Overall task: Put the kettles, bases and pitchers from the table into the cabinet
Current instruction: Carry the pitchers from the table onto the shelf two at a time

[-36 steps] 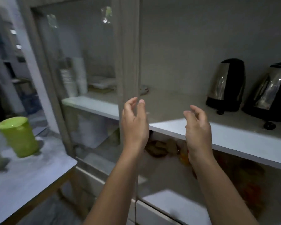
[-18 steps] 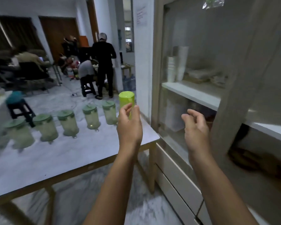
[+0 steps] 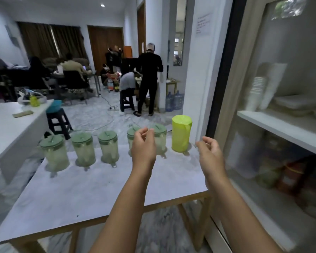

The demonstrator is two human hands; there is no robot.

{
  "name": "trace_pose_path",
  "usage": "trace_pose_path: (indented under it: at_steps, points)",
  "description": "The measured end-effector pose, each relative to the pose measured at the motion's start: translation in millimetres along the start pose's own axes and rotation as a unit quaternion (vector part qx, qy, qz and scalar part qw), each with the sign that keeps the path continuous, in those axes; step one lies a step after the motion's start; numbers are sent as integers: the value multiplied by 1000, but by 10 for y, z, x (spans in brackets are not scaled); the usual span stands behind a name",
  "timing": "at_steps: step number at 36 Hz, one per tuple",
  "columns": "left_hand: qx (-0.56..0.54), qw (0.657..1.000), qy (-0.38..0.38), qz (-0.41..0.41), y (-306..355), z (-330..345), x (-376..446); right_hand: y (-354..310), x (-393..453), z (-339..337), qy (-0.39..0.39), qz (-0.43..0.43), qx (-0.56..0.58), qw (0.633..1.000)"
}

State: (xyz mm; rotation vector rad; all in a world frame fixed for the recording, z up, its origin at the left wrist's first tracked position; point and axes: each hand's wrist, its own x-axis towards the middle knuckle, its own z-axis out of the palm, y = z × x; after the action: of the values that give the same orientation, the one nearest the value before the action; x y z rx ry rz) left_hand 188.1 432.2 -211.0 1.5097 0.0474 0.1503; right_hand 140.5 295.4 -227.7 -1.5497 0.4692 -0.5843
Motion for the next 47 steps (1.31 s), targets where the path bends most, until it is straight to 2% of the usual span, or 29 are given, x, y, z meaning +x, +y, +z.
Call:
trace_pose_path:
  at_steps: [10,18,27,31,39,47]
  points:
    - [51,994,-43,-82,-523,244,995,390,817,494,33,47,-41,998]
    - [83,987,-39,-130,-1004,712,1696,742,1704,691,43,73,-67,994]
    - [153,974,-18,-166,-1525,1356,2556,1115,2934,886,22,101,-124,987]
    - [191,959,1,-210,-1762,1618,2886,1265,3370,929,20,106,-154,982]
    - [222,929,40,-292,-2086,1887,3226,1553,3903,1065,-20,167,-200,965]
    - [266,920,14,-288,-2276,1958,3449,1697,4156,1147,-45,194,-243,950]
